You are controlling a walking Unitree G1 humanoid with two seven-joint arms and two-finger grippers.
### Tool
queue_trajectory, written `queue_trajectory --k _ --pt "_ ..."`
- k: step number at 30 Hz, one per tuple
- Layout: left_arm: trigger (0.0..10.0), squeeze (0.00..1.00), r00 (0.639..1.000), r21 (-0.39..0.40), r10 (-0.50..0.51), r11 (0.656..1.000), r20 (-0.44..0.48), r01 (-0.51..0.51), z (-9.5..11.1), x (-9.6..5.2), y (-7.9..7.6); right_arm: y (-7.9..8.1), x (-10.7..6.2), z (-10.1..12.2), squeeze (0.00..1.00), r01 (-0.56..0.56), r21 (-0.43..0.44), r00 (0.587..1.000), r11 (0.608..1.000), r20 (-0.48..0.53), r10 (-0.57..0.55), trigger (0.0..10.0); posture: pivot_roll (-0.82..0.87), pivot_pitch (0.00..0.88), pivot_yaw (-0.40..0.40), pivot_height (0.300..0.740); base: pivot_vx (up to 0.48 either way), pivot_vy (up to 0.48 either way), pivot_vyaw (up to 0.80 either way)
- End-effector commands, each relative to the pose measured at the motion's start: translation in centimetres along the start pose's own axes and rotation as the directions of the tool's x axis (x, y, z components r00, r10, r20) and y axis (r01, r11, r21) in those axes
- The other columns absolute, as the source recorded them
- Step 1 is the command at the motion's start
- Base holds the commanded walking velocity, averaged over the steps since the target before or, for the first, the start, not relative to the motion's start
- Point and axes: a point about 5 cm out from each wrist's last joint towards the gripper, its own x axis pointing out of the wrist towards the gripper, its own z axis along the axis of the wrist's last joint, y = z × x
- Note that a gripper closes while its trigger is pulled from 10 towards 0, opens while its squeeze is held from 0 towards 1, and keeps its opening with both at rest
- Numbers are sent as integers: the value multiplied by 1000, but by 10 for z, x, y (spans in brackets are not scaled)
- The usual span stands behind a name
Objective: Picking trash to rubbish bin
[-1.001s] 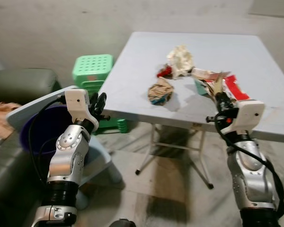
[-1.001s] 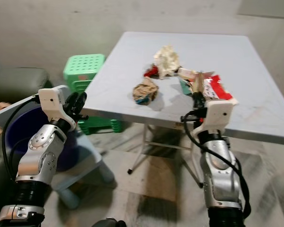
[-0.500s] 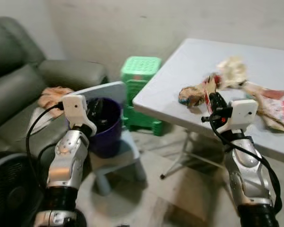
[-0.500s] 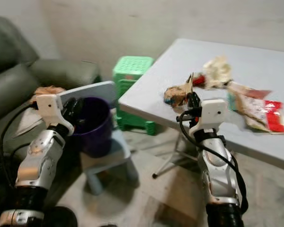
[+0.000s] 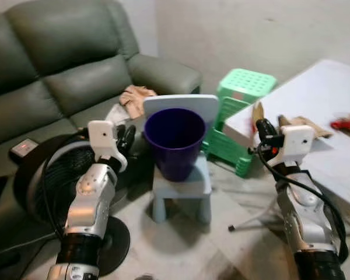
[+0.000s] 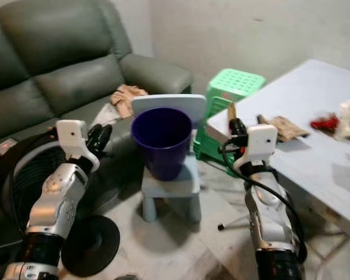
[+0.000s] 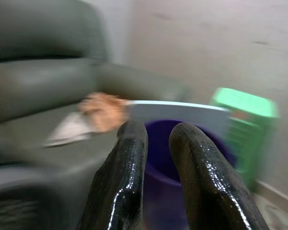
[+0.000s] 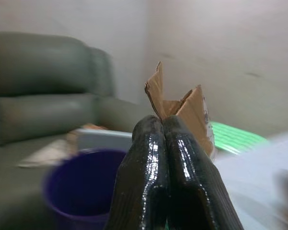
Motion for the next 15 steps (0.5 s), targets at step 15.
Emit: queue_trajectory --k 15 --pt "10000 0 1000 17 15 1000 16 -15 2 -5 4 12 10 -2 0 -86 30 996 996 -27 87 10000 137 0 -17 715 0 0 359"
